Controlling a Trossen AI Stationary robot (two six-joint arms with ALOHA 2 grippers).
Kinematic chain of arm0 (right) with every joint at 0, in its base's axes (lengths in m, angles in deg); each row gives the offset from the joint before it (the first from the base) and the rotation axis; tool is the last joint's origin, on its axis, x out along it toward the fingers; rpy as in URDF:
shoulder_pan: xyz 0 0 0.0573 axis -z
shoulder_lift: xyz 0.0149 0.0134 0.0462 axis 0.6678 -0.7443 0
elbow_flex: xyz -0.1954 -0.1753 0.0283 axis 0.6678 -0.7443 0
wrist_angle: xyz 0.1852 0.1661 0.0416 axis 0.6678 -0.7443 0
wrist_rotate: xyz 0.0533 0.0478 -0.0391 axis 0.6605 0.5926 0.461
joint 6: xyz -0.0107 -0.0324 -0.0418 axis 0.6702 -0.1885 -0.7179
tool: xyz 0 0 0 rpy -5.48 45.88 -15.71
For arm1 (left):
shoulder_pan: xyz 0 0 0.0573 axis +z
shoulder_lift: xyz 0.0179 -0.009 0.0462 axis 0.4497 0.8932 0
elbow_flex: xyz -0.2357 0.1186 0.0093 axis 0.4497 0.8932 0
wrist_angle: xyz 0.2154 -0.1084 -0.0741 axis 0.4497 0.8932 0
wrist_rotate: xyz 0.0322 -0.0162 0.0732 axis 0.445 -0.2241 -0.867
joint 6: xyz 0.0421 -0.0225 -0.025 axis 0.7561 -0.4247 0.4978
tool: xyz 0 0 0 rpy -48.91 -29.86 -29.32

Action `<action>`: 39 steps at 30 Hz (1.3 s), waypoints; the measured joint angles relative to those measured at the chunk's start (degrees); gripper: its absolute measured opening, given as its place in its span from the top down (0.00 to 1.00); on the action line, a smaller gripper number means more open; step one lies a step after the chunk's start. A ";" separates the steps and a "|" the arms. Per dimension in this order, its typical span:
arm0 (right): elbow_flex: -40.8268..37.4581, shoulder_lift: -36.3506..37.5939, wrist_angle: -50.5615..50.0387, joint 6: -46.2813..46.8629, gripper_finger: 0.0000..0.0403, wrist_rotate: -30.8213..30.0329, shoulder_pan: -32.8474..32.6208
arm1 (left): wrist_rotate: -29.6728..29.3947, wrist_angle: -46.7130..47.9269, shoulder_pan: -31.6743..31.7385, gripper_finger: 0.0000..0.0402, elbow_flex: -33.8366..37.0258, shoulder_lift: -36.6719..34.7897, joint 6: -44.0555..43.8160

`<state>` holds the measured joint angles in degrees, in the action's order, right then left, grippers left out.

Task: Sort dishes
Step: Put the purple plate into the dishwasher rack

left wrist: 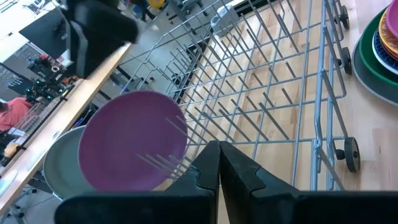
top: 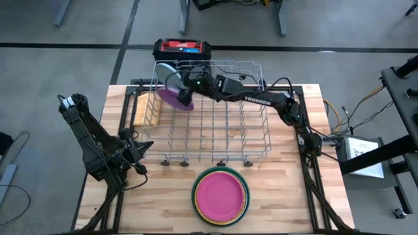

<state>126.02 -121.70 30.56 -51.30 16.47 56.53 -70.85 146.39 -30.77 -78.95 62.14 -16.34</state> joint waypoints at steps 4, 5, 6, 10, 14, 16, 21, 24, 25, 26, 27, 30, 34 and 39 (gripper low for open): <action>-0.89 -0.23 -6.83 0.62 0.15 0.14 -0.38 | 0.02 0.02 -0.01 1.00 0.02 0.00 -0.01; -1.26 -0.27 -8.00 0.72 0.15 0.11 -0.38 | 0.02 0.02 0.00 1.00 0.01 0.00 0.00; -1.66 -0.28 -8.63 1.06 0.15 0.12 -0.41 | 0.02 0.02 0.00 1.00 0.02 0.00 0.00; -2.18 -0.28 -10.41 1.57 0.15 0.01 -0.46 | 0.06 0.02 -0.01 1.00 0.01 0.00 0.00; -2.22 -0.28 -12.48 1.58 0.22 -0.02 -0.71 | 0.11 0.02 -0.01 1.00 0.02 0.00 -0.01; -2.24 -0.28 -13.91 1.59 0.27 -0.02 -0.95 | 0.11 0.02 0.00 1.00 0.02 0.00 0.00; -2.27 -0.19 -18.91 1.59 0.44 -0.03 -1.91 | 0.14 0.04 0.00 1.00 0.02 0.00 0.00; -2.29 0.14 -22.80 2.59 0.56 -0.01 -2.37 | 0.15 0.04 0.00 1.00 0.02 0.00 0.00; -2.29 0.20 -23.25 2.99 0.61 0.01 -2.55 | 0.14 0.04 -0.01 1.00 0.02 0.00 0.00; -2.29 0.20 -23.30 3.14 0.65 0.04 -2.67 | 0.15 0.04 -0.02 1.00 0.02 0.00 0.00; -2.29 0.19 -23.24 3.07 0.70 0.09 -2.83 | 0.13 0.04 -0.02 1.00 0.02 0.00 0.00; -2.30 -0.60 -22.71 1.87 0.83 0.70 -3.17 | 0.13 0.03 0.00 1.00 0.02 0.00 0.00; -2.42 -2.03 -22.14 1.14 0.97 4.56 -3.17 | 0.12 0.04 0.00 1.00 0.02 0.00 0.00; -2.53 -2.54 -17.74 0.67 0.97 4.92 -3.01 | 0.10 0.02 0.00 1.00 0.02 -0.02 0.00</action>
<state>123.48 -124.24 12.82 -50.63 21.39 53.51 -70.75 146.42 -30.77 -78.93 62.13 -16.34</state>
